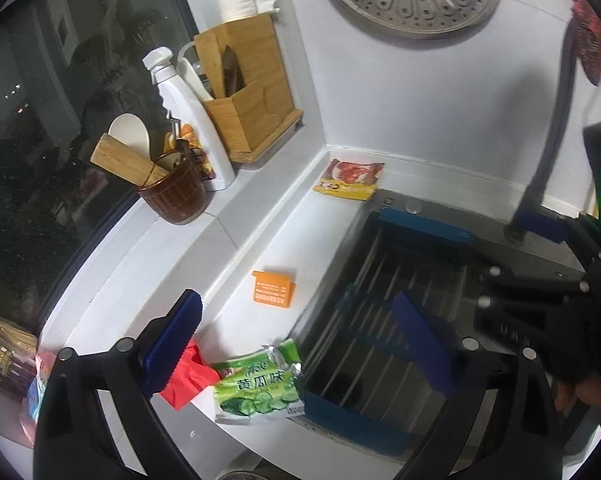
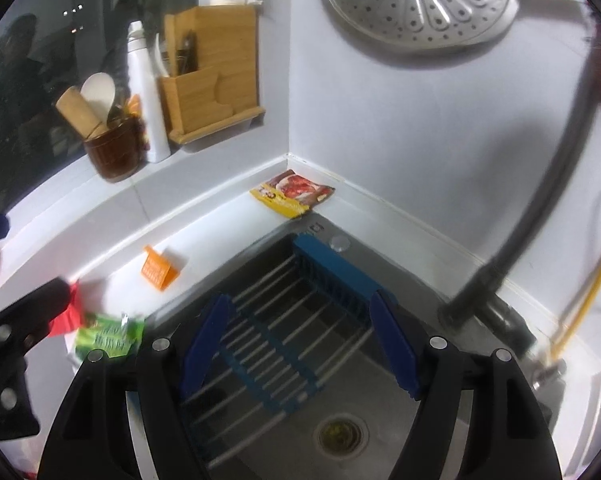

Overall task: Collect trash
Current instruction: 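Move the right tool toward the chicken-print snack packet by the sink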

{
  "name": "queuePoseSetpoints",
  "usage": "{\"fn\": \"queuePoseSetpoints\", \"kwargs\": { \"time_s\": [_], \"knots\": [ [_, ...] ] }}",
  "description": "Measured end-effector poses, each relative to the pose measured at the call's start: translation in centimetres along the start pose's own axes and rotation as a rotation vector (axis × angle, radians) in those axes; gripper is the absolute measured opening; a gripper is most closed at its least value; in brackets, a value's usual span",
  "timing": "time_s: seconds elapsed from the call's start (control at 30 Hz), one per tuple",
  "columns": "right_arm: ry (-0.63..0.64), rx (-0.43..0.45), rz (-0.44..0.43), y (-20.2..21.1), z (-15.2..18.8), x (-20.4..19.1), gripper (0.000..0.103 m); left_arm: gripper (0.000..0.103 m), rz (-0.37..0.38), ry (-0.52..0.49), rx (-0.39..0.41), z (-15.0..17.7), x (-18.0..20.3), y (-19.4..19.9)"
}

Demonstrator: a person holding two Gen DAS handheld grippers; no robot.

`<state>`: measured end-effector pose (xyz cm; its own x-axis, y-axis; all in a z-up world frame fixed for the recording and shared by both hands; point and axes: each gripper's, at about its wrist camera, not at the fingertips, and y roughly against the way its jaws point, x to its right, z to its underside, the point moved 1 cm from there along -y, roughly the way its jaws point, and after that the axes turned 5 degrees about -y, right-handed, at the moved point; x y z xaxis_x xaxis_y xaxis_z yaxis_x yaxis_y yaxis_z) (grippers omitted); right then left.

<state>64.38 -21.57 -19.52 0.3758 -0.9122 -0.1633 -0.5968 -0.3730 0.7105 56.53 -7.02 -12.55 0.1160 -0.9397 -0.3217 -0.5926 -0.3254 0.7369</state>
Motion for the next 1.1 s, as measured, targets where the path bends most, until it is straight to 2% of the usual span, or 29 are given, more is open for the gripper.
{"fn": "queuePoseSetpoints", "kwargs": {
  "time_s": [0.5,0.73,1.1],
  "knots": [
    [-0.21,-0.052,-0.124,-13.7,-6.0,2.9,0.072,0.094,-0.105,0.065,-0.098,1.2,-5.1,-3.1],
    [-0.267,-0.092,-0.1,-20.0,-7.6,3.0,0.072,0.094,-0.149,0.103,-0.134,2.4,-7.9,-4.0],
    [-0.358,-0.169,-0.086,-26.8,-7.5,4.5,0.072,0.094,-0.18,0.136,-0.193,4.5,-9.9,-6.4]
  ]
}}
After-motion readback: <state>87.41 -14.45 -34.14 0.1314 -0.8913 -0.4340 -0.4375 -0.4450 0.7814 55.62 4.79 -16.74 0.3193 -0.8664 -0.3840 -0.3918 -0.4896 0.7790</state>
